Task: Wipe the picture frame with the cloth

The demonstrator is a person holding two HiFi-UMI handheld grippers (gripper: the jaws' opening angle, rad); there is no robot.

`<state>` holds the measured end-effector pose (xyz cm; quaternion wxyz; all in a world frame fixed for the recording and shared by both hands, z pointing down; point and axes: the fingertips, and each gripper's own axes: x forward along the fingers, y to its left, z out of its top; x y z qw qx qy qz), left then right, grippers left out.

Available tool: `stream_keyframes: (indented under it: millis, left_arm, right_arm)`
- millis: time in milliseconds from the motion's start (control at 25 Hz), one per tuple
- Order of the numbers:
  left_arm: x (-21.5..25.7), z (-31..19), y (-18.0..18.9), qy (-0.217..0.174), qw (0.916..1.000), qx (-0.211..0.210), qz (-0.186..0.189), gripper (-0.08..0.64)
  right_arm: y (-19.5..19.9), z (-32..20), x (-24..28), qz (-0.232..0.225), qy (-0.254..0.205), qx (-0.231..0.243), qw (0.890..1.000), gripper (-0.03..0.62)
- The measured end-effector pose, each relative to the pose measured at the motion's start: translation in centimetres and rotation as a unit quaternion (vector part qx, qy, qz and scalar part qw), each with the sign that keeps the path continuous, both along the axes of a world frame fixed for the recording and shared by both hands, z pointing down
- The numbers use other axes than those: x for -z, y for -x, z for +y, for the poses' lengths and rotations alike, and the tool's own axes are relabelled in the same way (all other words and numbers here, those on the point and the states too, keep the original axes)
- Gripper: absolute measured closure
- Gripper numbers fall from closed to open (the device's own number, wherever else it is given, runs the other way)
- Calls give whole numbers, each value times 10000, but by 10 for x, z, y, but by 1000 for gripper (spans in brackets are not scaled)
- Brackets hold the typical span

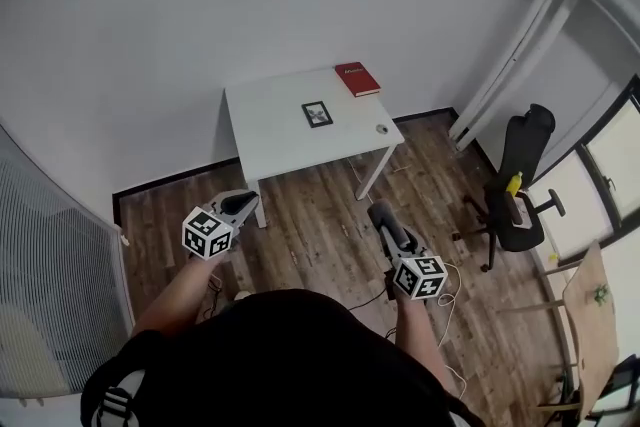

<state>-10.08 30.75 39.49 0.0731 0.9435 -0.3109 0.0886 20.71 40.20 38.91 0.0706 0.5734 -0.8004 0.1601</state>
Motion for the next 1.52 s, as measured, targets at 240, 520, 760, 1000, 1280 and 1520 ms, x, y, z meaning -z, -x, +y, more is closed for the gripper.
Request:
stream_keyframes:
  millis: [240, 520, 760, 1000, 1280, 1520]
  left_arm:
    - [-31, 14, 29, 446, 9981, 411, -64, 526]
    - [-35, 34, 17, 487, 9984, 251, -125, 526]
    - [-50, 30, 19, 651, 9975, 164, -202, 526]
    - [-75, 6, 36, 968, 9949, 245, -141, 526]
    - [-86, -48, 53, 954, 9952, 148, -176, 526]
    - [-80, -103, 86, 947, 9950, 253, -170, 526]
  right_arm:
    - [12, 7, -2, -189, -65, 179, 9996, 483]
    - [9, 17, -30, -275, 241, 87, 9993, 483]
    - [15, 4, -59, -341, 585, -24, 9977, 483]
    - [49, -27, -63, -277, 744, 177, 9967, 483]
    - [64, -85, -58, -215, 791, 64, 9966, 483]
    - [101, -130, -44, -194, 630, 215, 9976, 483]
